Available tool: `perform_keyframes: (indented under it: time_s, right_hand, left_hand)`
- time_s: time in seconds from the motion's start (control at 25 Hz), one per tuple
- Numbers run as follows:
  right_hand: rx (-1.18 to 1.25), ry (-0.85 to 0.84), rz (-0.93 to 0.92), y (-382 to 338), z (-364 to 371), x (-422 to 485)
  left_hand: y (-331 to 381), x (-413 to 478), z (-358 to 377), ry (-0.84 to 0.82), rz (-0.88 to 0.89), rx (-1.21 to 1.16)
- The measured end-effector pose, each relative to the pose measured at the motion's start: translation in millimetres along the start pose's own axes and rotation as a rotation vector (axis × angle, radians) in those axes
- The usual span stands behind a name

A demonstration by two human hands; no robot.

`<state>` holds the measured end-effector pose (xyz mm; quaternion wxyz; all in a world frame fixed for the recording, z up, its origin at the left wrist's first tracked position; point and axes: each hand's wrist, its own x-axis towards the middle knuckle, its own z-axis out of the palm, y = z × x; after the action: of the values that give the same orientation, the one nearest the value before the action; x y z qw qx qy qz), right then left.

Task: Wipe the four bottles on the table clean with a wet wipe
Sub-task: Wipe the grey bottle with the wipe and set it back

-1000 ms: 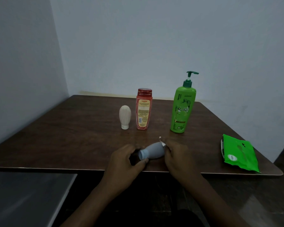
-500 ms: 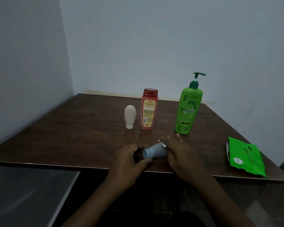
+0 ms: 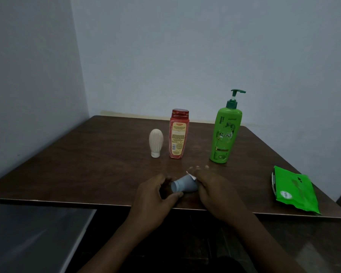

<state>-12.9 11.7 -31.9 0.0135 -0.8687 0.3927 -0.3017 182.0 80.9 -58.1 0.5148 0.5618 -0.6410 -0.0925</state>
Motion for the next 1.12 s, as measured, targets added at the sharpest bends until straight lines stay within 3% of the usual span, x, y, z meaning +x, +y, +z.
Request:
perform_keyframes:
  time_s: [0.2,0.36,0.72,1.0,1.12]
  right_hand:
    - [-0.051,0.013,0.165,6.2,5.3,-3.3]
    - [-0.019,0.049,0.196,2.1,2.6,-5.6]
    - [0.222,0.02,-0.024,-21.2,13.2,-15.4]
    - [-0.093,-0.044,-0.309,-8.3,-3.8,-43.0]
    - [-0.076,0.009,-0.215,4.6,-12.6,-47.4]
  left_hand:
    - [4.0,-0.8,1.9,-0.003,0.112,0.019]
    - [-0.1,0.7,-0.3,-0.026,0.15,0.036]
    - [1.4,0.6,6.1,-0.015,0.091,0.016]
    - [1.8,0.2,7.8,-0.051,0.005,0.124]
    - [7.1,0.2,3.6,-0.058,-0.01,0.117]
